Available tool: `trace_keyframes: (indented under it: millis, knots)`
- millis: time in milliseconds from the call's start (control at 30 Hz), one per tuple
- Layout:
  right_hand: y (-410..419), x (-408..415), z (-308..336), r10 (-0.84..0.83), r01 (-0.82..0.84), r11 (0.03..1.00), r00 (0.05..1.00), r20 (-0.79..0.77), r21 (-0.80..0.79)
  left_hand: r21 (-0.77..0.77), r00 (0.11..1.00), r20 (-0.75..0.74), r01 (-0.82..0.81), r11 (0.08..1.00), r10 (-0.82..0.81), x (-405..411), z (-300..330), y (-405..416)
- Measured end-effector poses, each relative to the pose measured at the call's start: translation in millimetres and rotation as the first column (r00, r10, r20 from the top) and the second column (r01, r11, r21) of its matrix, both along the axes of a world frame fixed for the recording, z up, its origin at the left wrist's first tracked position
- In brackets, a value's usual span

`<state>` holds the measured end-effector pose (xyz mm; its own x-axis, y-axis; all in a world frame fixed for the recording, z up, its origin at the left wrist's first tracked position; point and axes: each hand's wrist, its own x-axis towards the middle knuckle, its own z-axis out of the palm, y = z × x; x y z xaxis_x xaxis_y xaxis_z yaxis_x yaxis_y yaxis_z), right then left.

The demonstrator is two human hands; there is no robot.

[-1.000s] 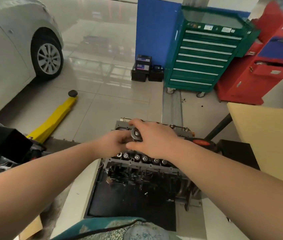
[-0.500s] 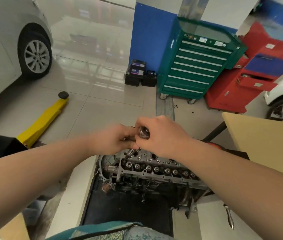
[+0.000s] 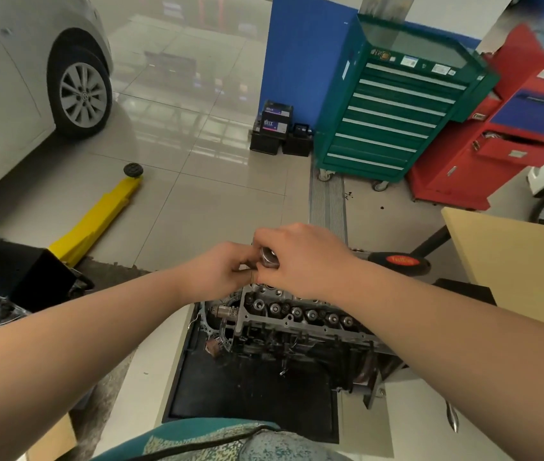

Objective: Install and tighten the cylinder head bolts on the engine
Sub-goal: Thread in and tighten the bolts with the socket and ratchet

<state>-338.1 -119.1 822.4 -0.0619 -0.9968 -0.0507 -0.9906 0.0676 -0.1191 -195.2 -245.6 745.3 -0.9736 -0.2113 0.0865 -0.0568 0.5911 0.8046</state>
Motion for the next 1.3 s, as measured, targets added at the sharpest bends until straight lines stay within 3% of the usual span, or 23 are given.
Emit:
trace_keyframes:
  millis: [167,267,433,500,600,733,800,933,1000,1033,1067,1133,1167,1200,1300]
  knots:
    - [-4,-4,-6,0.031,-0.031,0.999,0.999,0.008,0.018,-0.029,0.998,0.026,-0.061,0.998,0.062,2,-10,1]
    - [-9,-6,-4,0.147,-0.145,0.987,0.989,-0.029,0.07,-0.033,0.996,0.036,-0.082,0.996,0.083,4,-16,2]
    - [-19,-8,8,0.275,-0.259,0.949,0.959,-0.068,0.183,0.025,0.967,0.0,-0.256,0.966,0.256,12,-22,18]
    - [-24,-4,9,0.217,-0.203,0.96,0.975,-0.051,0.192,0.178,0.94,-0.016,-0.334,0.926,0.342,10,-18,32]
    - [-23,5,3,0.047,-0.057,0.982,0.997,0.06,0.179,0.466,0.886,-0.04,-0.393,0.793,0.462,1,-13,57]
    - [-8,-11,14,-0.115,0.042,0.973,0.941,0.318,0.226,0.465,0.896,-0.043,-0.374,0.802,0.443,-6,-16,67]
    - [4,-21,22,-0.132,0.038,0.966,0.923,0.36,0.257,0.458,0.888,-0.028,-0.397,0.795,0.459,-10,-16,69]
    - [24,-9,18,0.063,-0.079,0.985,0.992,0.106,0.156,0.478,0.867,-0.025,-0.426,0.768,0.497,-19,-14,80]
    - [24,-1,17,0.045,-0.049,0.992,0.998,0.043,0.116,0.507,0.846,-0.019,-0.451,0.735,0.533,-23,-12,80]
    - [21,5,16,-0.041,0.032,0.994,0.996,0.084,0.104,0.504,0.837,-0.007,-0.469,0.725,0.546,-26,-10,80]
    - [18,14,16,-0.186,0.165,0.979,0.962,0.199,0.117,0.478,0.827,0.005,-0.496,0.725,0.562,-28,-8,79]
    - [16,37,9,-0.48,0.43,0.875,0.719,0.502,0.221,0.388,0.812,0.009,-0.541,0.746,0.584,-30,-10,82]
    - [18,47,2,-0.539,0.499,0.831,0.609,0.582,0.247,0.352,0.8,0.007,-0.564,0.747,0.6,-30,-12,83]
    - [23,53,-2,-0.525,0.498,0.836,0.604,0.6,0.23,0.341,0.798,-0.004,-0.566,0.751,0.603,-28,-14,84]
    - [29,37,-2,-0.311,0.225,0.946,0.831,0.46,0.233,0.452,0.81,-0.052,-0.502,0.737,0.584,-22,-15,83]
